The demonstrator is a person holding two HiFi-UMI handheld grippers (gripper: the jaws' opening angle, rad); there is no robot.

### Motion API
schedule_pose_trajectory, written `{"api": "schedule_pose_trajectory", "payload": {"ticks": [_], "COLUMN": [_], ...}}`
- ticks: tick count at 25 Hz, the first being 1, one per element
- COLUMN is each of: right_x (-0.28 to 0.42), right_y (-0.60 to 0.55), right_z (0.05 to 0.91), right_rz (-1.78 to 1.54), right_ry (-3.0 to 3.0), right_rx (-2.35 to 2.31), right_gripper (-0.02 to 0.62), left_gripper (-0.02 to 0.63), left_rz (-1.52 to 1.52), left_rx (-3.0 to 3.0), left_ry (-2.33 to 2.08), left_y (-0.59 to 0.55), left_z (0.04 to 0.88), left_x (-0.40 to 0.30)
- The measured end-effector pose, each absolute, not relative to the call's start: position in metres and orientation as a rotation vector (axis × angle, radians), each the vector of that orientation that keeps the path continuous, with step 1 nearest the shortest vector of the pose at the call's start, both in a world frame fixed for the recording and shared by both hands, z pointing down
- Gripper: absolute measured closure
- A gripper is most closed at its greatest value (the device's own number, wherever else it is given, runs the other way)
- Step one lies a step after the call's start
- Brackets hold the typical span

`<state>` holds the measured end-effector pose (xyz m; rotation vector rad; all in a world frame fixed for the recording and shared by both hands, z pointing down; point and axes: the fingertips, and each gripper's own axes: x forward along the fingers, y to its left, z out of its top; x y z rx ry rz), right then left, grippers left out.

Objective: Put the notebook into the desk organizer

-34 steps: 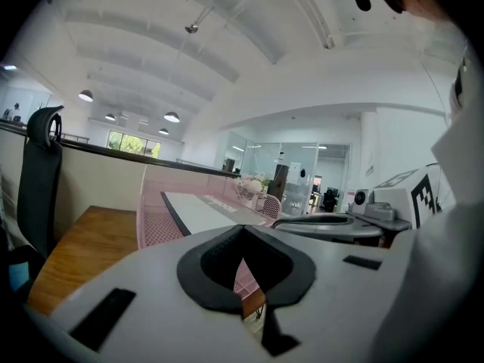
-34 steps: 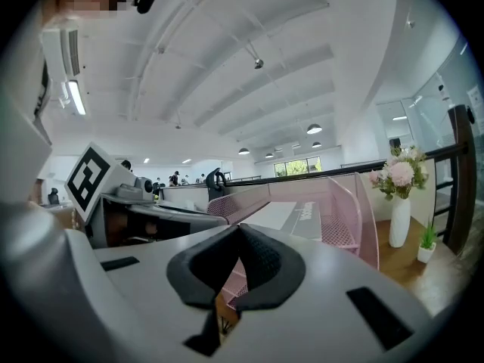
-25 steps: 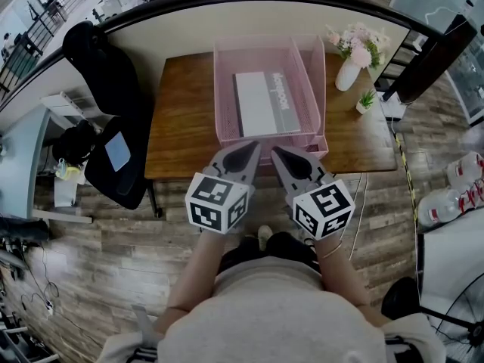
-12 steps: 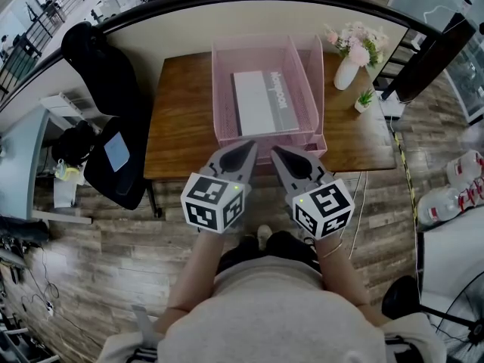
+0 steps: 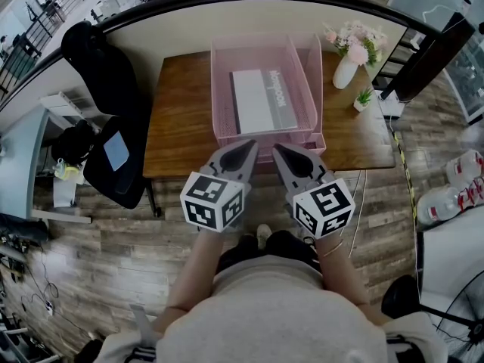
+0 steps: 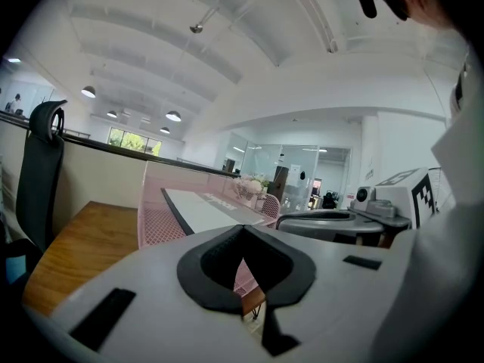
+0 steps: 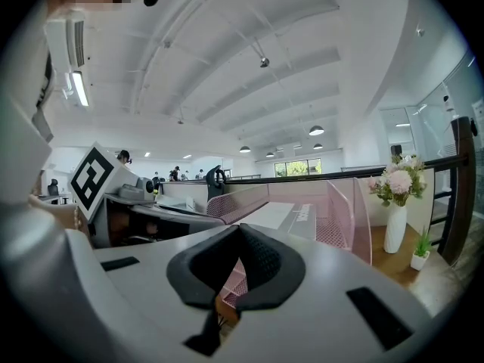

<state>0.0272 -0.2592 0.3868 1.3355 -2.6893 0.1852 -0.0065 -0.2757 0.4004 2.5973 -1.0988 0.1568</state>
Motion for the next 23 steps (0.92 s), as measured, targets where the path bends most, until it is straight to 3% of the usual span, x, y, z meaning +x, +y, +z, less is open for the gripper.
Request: {"api": "schedule_pose_trajectory", "payload": {"ticks": [23], "right_x": [0.0208], "right_y": [-0.2606], "right_z": [0.3815], "right_rz": [0.146], "right_ry": [-2.713], "right_rx": [1.317], "right_gripper": [0.586], "left_gripper": [0.595], "left_rz": [0.130], "left_rx": [2.594], "left_ry": [-1.070], "left_y": [-0.2769], "left_z": [0.3989], "left_x": [-0.0054]}}
